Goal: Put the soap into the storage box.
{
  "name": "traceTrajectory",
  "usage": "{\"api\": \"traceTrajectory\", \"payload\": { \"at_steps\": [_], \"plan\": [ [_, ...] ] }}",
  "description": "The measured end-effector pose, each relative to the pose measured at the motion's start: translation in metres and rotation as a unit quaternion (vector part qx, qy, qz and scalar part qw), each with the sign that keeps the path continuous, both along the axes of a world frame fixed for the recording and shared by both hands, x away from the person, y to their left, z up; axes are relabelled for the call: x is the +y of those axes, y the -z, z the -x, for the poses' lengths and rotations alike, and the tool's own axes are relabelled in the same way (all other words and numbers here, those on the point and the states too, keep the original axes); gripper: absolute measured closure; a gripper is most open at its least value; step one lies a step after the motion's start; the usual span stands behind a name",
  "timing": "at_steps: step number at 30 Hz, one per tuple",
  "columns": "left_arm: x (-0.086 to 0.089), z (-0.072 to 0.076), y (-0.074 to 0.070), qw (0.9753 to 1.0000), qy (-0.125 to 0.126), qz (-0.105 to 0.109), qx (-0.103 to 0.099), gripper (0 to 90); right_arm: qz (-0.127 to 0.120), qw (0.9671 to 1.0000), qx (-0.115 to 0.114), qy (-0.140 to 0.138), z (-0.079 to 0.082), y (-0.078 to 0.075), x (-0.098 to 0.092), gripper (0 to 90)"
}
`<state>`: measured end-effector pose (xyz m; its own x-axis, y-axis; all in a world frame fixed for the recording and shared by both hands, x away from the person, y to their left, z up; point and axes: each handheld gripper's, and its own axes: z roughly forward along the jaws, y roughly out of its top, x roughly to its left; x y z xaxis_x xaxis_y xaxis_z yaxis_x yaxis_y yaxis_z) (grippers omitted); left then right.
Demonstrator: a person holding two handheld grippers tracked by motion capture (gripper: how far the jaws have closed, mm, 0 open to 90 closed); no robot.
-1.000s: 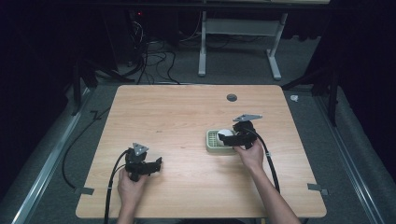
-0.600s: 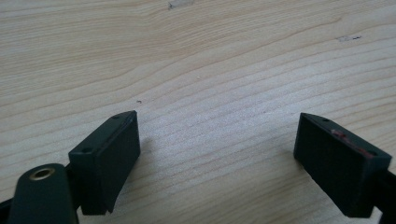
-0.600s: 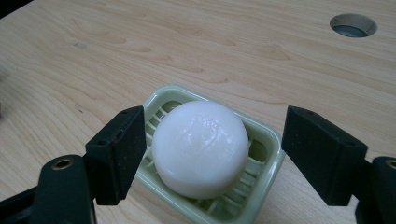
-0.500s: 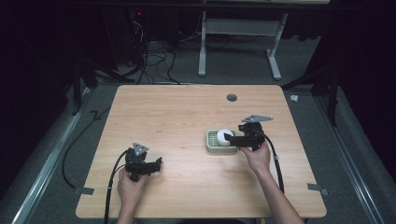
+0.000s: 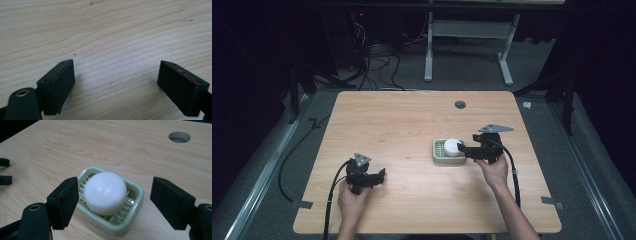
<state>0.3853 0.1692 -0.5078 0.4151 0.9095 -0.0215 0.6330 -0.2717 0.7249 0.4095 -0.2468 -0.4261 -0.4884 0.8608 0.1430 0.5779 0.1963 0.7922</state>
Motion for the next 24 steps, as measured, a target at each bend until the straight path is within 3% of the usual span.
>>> {"api": "traceTrajectory", "payload": {
  "at_steps": [24],
  "plan": [
    [0.0,0.0,0.0,1.0,0.0,0.0,0.0,15.0,-0.003,0.9999,-0.014,0.009,0.016,-0.013,-0.017,24.9]
  ]
}}
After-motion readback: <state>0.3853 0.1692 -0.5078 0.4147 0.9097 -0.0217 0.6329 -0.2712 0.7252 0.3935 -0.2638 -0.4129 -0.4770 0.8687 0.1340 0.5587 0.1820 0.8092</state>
